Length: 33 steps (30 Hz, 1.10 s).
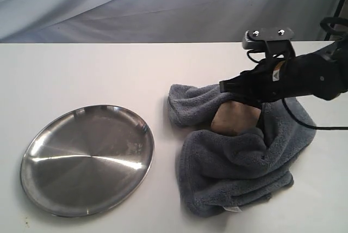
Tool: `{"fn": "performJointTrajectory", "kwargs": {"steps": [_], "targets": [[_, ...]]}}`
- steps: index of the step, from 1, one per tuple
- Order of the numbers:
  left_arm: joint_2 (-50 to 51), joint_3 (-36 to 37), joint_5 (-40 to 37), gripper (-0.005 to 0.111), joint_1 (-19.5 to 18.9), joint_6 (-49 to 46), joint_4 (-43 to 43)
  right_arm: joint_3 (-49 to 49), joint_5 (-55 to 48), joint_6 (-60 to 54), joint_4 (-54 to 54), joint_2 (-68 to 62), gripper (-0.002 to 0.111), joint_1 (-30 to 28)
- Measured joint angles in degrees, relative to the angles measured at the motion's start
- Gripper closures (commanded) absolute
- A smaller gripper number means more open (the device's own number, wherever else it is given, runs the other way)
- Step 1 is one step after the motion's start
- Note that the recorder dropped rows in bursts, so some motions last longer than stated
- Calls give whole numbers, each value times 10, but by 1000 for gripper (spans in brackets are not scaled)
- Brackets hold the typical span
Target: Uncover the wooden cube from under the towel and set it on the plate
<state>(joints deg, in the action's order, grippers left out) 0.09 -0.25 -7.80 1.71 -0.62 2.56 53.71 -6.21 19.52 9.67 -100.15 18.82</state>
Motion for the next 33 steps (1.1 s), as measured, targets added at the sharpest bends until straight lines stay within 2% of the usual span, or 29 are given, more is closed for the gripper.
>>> {"fn": "performJointTrajectory", "kwargs": {"steps": [3,9,14,17,21,26,30,33], "targets": [[0,0,0,105,0,0,0,1,14,1,0,-19,76,-37],[0,0,0,105,0,0,0,1,12,-20,7,9,75,-27],[0,0,0,105,0,0,0,1,-48,-105,9,73,58,14],[0,0,0,105,0,0,0,1,-96,-123,9,81,55,33],[0,0,0,105,0,0,0,1,-171,-130,9,81,59,58],[0,0,0,105,0,0,0,1,-234,-131,7,80,72,82],[0,0,0,105,0,0,0,1,-277,-131,-8,80,81,98],[0,0,0,105,0,0,0,1,-287,-131,-13,80,84,107]]}}
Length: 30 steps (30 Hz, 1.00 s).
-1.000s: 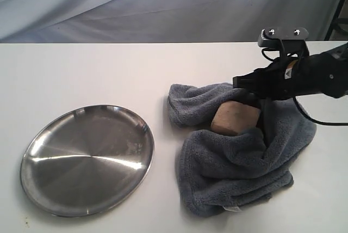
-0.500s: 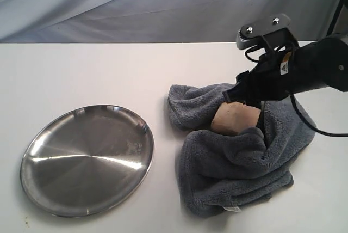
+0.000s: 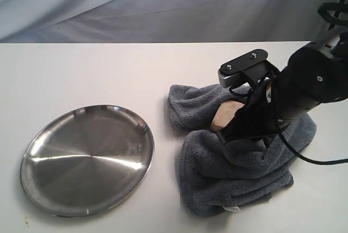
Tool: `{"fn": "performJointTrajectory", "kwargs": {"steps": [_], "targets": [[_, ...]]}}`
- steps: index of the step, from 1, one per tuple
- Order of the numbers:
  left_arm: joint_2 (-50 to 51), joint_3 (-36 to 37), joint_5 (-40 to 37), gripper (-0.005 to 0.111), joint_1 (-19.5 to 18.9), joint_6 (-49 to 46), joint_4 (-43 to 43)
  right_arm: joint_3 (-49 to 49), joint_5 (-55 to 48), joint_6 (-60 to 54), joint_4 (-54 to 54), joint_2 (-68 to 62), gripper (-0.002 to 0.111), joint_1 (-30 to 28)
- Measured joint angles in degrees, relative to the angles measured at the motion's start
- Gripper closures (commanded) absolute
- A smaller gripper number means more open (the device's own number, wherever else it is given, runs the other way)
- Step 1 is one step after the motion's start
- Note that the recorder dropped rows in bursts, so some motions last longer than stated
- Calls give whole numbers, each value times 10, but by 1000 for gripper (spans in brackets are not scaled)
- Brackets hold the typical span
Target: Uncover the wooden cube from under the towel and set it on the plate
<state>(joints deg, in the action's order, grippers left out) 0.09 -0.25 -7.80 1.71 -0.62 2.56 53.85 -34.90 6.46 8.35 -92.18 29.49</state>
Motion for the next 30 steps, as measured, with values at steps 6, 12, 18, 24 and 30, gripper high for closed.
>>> {"fn": "performJointTrajectory", "kwargs": {"steps": [6,12,18,24,30], "targets": [[0,0,0,105,0,0,0,-1,-23,-1,-7,0,84,5],[0,0,0,105,0,0,0,-51,-36,-1,-9,0,84,5],[0,0,0,105,0,0,0,-108,9,-24,-49,22,84,5],[0,0,0,105,0,0,0,-110,36,-91,-97,127,78,5],[0,0,0,105,0,0,0,-110,138,-106,-58,169,34,5]]}}
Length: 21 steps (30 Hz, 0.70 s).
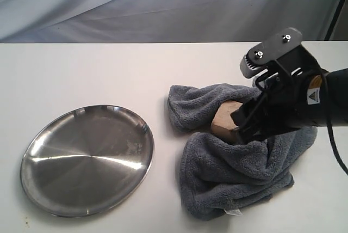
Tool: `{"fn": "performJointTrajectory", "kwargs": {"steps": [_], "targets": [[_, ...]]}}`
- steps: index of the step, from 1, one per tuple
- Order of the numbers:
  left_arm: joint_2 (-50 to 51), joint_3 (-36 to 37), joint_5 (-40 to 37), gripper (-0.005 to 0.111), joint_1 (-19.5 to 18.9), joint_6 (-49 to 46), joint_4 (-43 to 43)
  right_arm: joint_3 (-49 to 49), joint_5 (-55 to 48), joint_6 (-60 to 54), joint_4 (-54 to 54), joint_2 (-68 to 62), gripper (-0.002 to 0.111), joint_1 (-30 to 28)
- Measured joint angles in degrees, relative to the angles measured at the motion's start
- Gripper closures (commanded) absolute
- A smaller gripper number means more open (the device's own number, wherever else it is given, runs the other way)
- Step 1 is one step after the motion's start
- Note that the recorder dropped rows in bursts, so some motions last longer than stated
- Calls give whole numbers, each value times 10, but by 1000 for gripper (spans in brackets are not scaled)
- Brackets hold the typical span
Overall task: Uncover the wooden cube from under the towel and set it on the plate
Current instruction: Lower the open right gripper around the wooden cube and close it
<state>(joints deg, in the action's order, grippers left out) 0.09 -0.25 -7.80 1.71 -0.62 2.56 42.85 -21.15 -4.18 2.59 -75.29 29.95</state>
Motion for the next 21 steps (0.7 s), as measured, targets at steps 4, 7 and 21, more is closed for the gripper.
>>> {"fn": "performJointTrajectory", "kwargs": {"steps": [4,7,21], "targets": [[0,0,0,105,0,0,0,0,38,-22,8,-14,28,0],[0,0,0,105,0,0,0,7,33,-39,13,-24,30,0],[0,0,0,105,0,0,0,229,-272,-202,21,-151,30,0]]}}
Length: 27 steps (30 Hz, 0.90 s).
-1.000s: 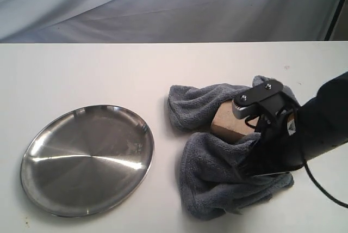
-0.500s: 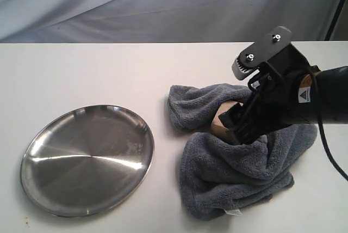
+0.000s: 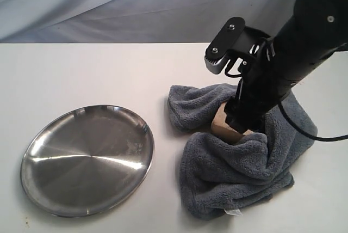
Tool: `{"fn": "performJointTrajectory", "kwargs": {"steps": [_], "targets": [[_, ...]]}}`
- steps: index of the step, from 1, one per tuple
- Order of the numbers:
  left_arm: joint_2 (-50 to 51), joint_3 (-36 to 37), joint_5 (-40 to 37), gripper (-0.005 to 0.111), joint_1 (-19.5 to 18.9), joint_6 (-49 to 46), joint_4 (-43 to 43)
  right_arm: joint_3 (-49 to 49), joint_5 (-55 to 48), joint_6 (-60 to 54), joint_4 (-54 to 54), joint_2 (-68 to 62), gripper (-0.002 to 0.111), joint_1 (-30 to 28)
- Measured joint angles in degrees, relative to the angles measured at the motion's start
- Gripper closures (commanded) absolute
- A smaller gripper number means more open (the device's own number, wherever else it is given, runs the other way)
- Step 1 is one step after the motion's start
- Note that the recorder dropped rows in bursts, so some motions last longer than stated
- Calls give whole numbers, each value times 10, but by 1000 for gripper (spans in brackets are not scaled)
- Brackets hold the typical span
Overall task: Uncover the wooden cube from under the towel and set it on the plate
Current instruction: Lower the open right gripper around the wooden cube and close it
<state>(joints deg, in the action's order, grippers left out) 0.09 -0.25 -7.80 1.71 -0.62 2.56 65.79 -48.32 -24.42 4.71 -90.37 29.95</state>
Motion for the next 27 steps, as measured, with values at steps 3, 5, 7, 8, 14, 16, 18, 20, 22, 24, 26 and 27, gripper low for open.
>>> {"fn": "performJointTrajectory", "kwargs": {"steps": [3,5,7,8,14,16,18,20,22,24,26,27], "targets": [[0,0,0,105,0,0,0,9,-12,-5,0,-18,30,0],[0,0,0,105,0,0,0,11,-14,-6,0,-19,30,0],[0,0,0,105,0,0,0,12,-19,-7,0,-19,30,0],[0,0,0,105,0,0,0,12,-20,-9,-2,-19,30,0],[0,0,0,105,0,0,0,12,-25,-40,-23,-19,31,0],[0,0,0,105,0,0,0,12,-27,-51,-27,-19,33,-2],[0,0,0,105,0,0,0,12,-28,-65,-30,-19,35,-8],[0,0,0,105,0,0,0,12,-24,-75,-32,-19,38,-11],[0,0,0,105,0,0,0,12,-14,-78,-32,-19,39,-14],[0,0,0,105,0,0,0,12,8,-80,-25,-24,40,-21],[0,0,0,105,0,0,0,12,19,-77,-7,-34,40,-28],[0,0,0,105,0,0,0,12,23,-75,2,-40,40,-29]]}}
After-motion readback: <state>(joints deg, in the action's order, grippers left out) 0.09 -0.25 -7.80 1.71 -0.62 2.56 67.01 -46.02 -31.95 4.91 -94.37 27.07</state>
